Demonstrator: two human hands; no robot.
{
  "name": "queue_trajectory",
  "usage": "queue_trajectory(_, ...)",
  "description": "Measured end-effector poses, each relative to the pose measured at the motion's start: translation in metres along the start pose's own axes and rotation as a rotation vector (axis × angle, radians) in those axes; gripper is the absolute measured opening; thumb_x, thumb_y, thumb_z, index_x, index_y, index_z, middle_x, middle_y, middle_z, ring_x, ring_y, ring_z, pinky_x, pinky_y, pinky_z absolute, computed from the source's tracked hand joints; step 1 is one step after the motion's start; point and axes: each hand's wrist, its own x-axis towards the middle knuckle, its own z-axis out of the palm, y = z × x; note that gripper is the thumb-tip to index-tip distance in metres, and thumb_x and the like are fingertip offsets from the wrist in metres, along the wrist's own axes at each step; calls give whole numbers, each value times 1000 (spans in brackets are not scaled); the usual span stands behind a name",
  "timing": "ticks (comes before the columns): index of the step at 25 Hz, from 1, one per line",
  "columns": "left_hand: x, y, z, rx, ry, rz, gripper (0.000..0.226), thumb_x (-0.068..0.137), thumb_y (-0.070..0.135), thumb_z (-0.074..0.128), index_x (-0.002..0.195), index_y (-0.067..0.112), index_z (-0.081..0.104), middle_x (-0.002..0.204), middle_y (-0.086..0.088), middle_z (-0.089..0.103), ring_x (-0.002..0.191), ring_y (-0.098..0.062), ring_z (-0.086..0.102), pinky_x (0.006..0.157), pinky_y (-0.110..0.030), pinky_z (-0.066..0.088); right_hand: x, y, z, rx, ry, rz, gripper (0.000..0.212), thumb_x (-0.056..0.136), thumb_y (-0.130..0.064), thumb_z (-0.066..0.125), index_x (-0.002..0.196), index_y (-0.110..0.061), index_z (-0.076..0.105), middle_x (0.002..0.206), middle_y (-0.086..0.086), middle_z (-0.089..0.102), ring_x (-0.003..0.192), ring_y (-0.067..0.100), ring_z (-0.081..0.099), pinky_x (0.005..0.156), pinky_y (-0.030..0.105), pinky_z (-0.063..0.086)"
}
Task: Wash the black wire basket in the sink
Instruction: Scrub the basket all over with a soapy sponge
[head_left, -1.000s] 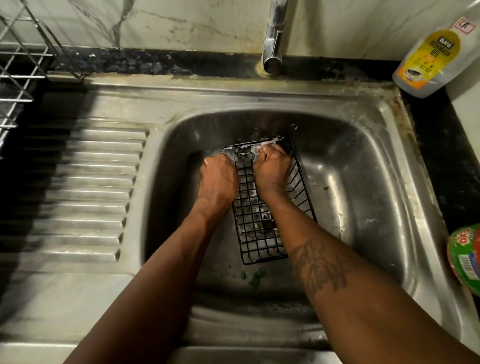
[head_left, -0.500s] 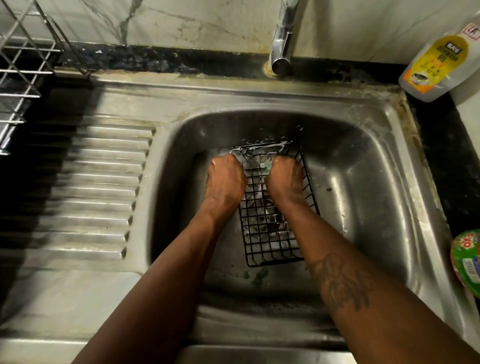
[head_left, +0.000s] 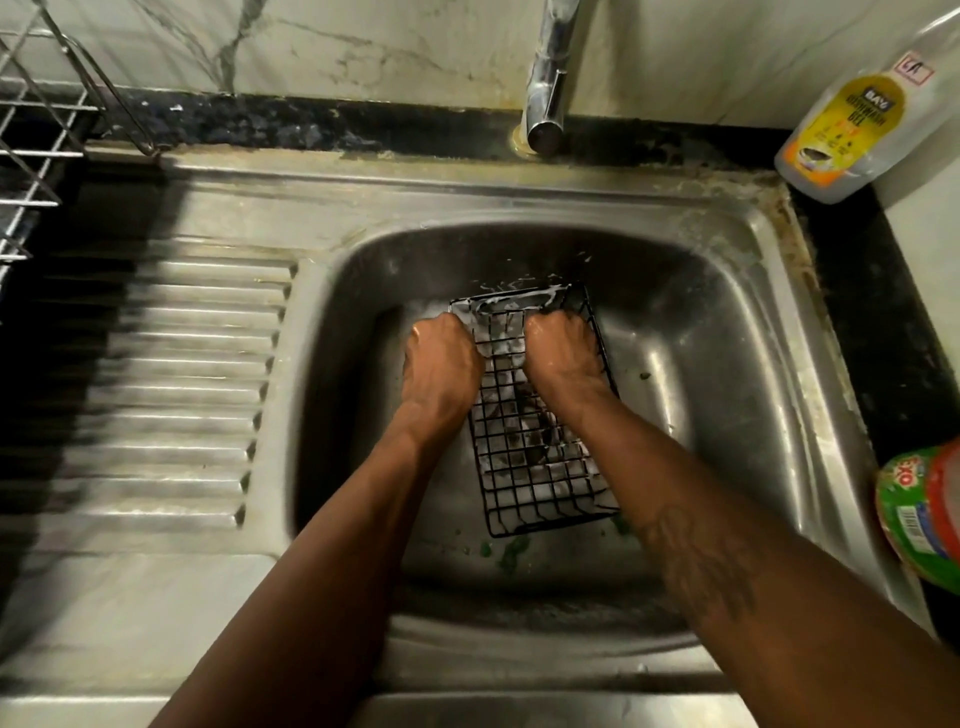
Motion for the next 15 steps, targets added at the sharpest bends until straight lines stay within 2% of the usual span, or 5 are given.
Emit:
queue_trajectory(4,-5,7,-5,13,-45,0,23,90,10,54,71,11,65,61,-2,59,55,-19,63,44,-26,46,-1,-6,18,114,-9,66,21,93,-9,62,114,-7,66,115,12,62,102,25,61,76,29,46)
queue_trajectory(6,-6,6,-13,25,-65,-37,24,87,12,56,63,12,58,61,-3,59,61,-25,68,45,-24,45,0,-8,26,180,-3,27,17,93,-12,64,109,-10,68,107,7,66,88,17,58,70,23,39)
queue_trajectory(9,-8,3,-35,64,44,-158,18,77,26,65,73,8,64,73,-11,61,68,-33,62,60,-33,48,5,3,27,185,-55,-85,29,88,2,60,109,-12,73,97,9,72,83,19,66,66,21,46)
queue_trajectory(12,-3,-1,-43,68,75,-35,36,63,23,70,96,10,74,86,-16,71,83,-38,67,73,-39,55,11,16,27,259,-133,-154,35,91,4,57,115,-15,74,105,10,74,86,16,69,74,20,52)
queue_trajectory(15,2,2,-37,-5,-160,158,35,62,18,67,96,17,75,80,-7,73,76,-29,70,74,-36,61,13,23,22,315,-210,-220,33,96,-1,54,104,-26,75,108,5,72,82,6,64,73,21,51)
